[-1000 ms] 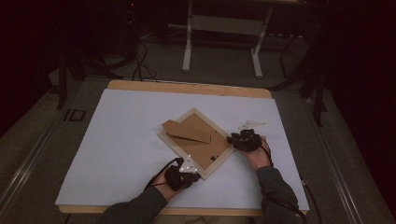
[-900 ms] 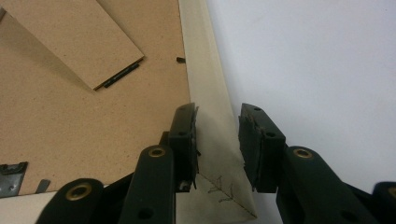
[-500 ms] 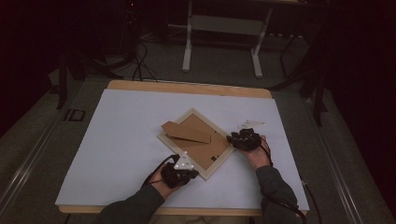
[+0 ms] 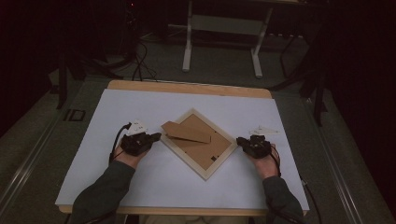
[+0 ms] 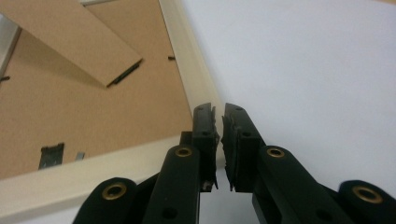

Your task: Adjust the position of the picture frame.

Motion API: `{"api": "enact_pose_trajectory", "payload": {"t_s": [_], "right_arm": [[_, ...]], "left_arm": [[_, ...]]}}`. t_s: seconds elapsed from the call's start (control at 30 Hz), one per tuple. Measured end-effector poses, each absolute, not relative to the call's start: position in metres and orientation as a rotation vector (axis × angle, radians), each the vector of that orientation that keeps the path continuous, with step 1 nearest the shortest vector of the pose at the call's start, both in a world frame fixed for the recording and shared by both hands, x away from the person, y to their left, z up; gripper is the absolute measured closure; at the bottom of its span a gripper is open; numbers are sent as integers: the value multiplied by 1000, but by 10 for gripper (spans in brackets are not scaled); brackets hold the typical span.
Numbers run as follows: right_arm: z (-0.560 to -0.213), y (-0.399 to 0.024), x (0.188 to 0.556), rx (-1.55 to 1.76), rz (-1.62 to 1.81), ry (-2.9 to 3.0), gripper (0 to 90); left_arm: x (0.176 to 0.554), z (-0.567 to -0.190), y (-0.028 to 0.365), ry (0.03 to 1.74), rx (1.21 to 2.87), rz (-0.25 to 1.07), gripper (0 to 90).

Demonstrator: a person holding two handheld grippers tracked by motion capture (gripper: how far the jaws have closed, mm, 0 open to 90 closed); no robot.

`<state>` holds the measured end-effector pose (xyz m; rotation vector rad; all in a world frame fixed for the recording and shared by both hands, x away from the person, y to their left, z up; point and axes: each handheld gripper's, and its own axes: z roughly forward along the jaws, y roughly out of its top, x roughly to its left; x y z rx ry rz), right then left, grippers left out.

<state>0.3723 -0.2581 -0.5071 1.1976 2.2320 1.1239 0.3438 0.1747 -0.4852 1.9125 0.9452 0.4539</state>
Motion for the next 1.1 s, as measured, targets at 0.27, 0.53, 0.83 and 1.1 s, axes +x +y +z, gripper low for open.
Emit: {"api": "enact_pose_trajectory", "payload": {"t_s": [0.27, 0.53, 0.83, 1.1], "right_arm": [[-513, -264, 361, 1219, 1124, 2224, 896], [-519, -264, 356, 1243, 1111, 2227, 896], [-527, -255, 354, 1251, 1076, 2254, 896], [-530, -252, 354, 1251, 1072, 2263, 896]], "left_arm": [[371, -489, 187, 977, 1841, 442, 900], [394, -502, 191, 1066, 1833, 432, 900], [410, -525, 183, 1119, 1861, 376, 900], [420, -538, 172, 1155, 1914, 355, 900]]}}
